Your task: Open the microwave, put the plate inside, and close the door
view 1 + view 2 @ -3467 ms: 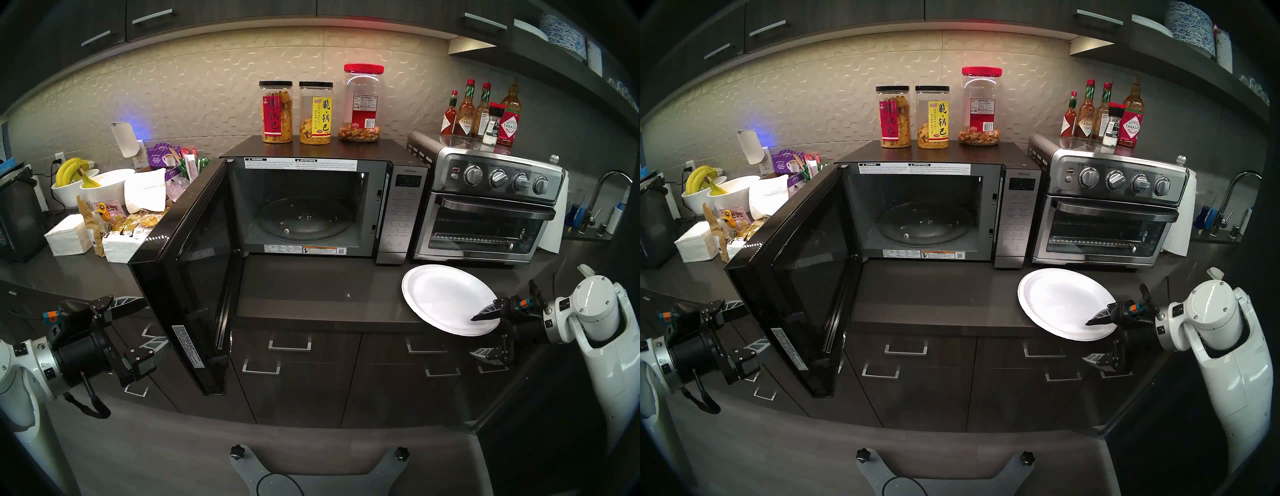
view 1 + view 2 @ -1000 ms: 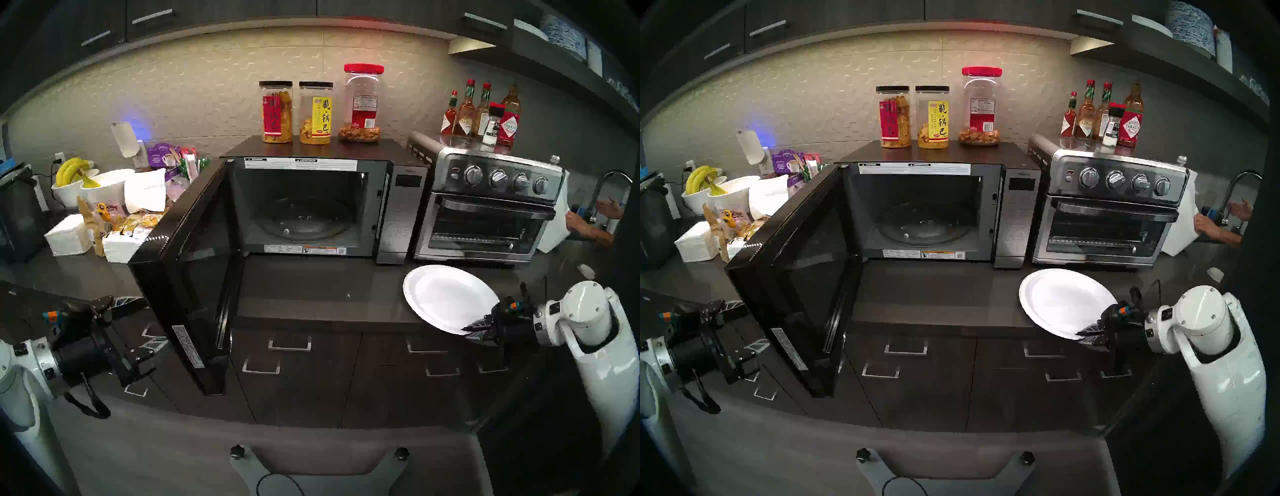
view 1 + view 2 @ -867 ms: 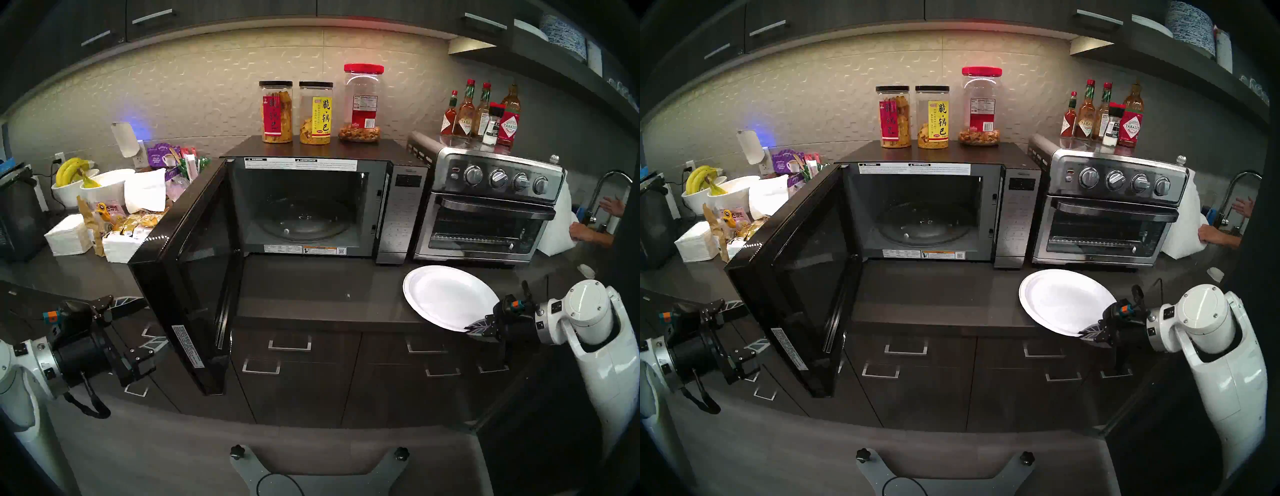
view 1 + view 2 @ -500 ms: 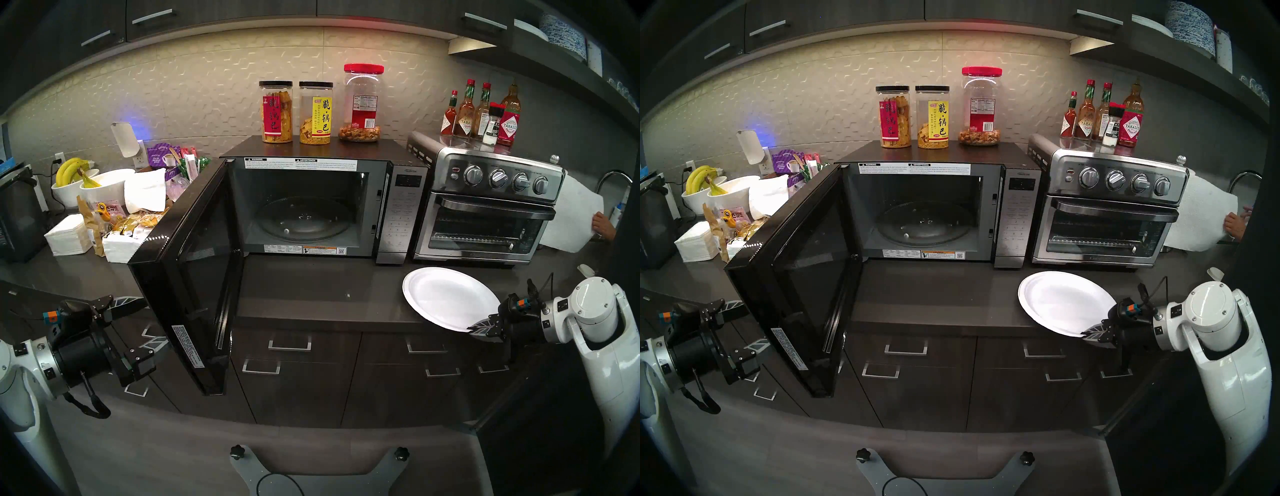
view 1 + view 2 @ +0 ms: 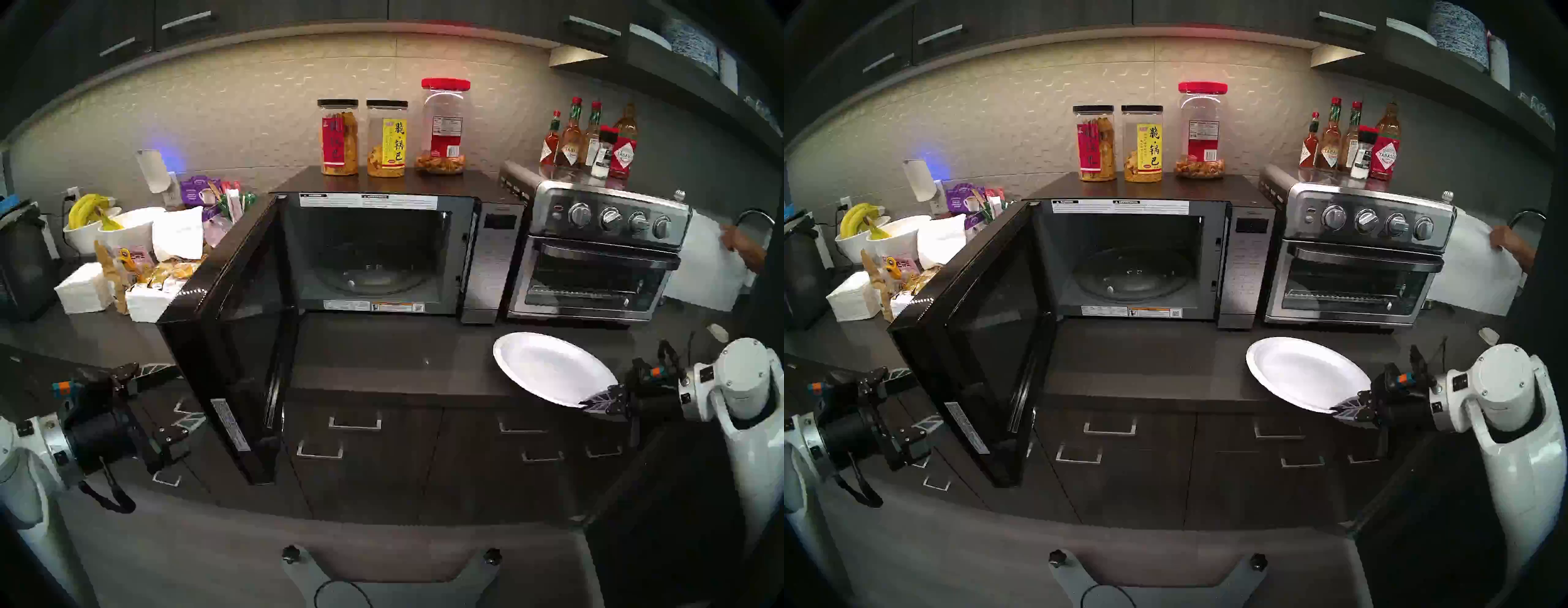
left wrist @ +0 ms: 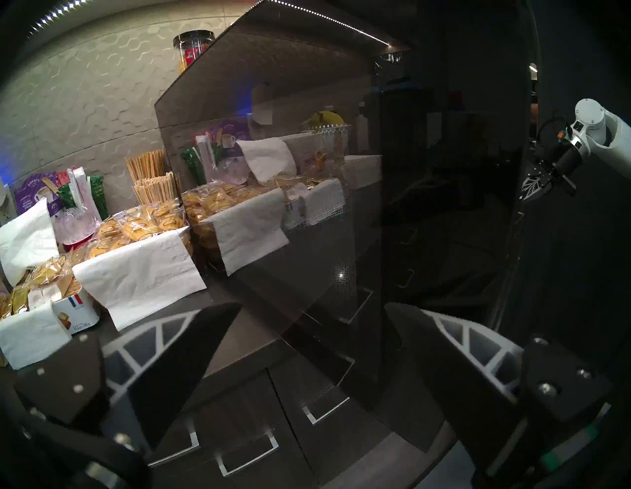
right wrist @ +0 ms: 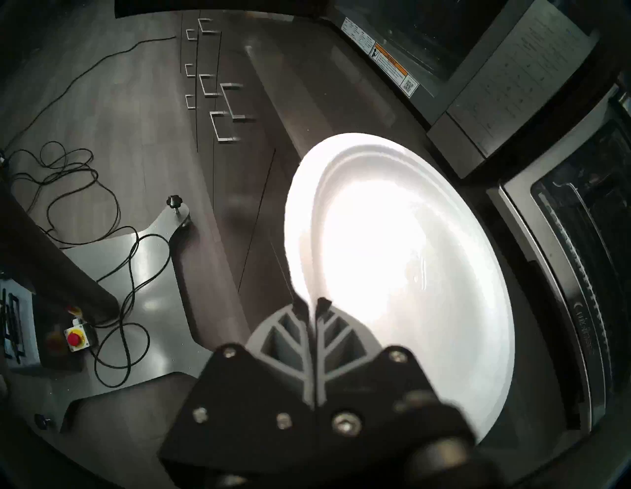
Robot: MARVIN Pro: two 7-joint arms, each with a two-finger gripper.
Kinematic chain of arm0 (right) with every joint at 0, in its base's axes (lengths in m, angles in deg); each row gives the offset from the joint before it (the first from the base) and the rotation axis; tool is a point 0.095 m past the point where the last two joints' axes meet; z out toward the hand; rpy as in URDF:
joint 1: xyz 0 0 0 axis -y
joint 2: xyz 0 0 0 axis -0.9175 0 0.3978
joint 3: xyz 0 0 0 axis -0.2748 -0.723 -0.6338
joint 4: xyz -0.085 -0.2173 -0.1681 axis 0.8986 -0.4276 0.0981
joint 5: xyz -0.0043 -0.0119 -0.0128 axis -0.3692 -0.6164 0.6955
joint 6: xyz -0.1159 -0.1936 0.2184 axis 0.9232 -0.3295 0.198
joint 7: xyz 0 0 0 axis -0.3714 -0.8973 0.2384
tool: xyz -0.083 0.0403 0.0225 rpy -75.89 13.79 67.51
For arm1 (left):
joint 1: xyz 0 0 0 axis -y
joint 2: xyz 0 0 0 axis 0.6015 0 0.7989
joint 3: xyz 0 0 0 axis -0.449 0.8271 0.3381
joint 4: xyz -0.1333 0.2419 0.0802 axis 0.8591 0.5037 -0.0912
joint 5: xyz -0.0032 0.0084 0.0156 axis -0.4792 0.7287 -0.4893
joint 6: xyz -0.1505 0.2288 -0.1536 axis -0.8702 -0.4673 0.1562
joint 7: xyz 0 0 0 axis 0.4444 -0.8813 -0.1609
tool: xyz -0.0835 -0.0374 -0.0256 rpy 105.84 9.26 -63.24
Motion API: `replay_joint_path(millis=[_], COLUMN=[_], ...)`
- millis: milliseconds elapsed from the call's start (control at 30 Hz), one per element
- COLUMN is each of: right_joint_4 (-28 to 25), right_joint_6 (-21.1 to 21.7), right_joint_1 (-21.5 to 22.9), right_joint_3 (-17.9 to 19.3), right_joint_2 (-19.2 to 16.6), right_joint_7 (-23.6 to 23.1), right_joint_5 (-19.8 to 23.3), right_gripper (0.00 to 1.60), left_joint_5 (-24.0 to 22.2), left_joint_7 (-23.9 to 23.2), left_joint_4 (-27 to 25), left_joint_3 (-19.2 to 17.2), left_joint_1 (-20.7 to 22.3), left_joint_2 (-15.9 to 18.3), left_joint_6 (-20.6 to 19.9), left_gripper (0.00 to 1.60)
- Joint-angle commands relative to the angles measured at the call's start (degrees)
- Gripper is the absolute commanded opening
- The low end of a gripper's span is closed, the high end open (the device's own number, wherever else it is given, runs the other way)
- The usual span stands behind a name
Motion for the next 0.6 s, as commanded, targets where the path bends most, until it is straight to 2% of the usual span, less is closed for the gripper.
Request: replay_joint_path(millis=[0,367,567], right_joint_4=[-2.2,-1.7,-0.8], right_joint_6=[-4.0,-15.0,-20.2], right_joint_1=[-1.3,-3.2,-3.3], right_joint_3=[3.0,7.2,8.0], right_joint_2=[3.0,6.2,7.2], right_joint_7=[0.0,-3.3,-4.7], right_joint_5=[1.6,5.6,7.5], right_gripper=[0.0,0.0,0.0], left_joint_5=[-0.2,-0.2,-0.2], left_joint_7=[-0.4,-0.4,-0.4], left_joint_4=[-0.5,-0.5,-0.5], left_joint_3=[0.0,0.0,0.0], left_joint_1=[-0.1,-0.1,-0.1], left_joint_2=[0.1,0.1,0.1], left_joint_6=[-0.1,-0.1,-0.1], left_gripper=[1.6,1.6,1.6])
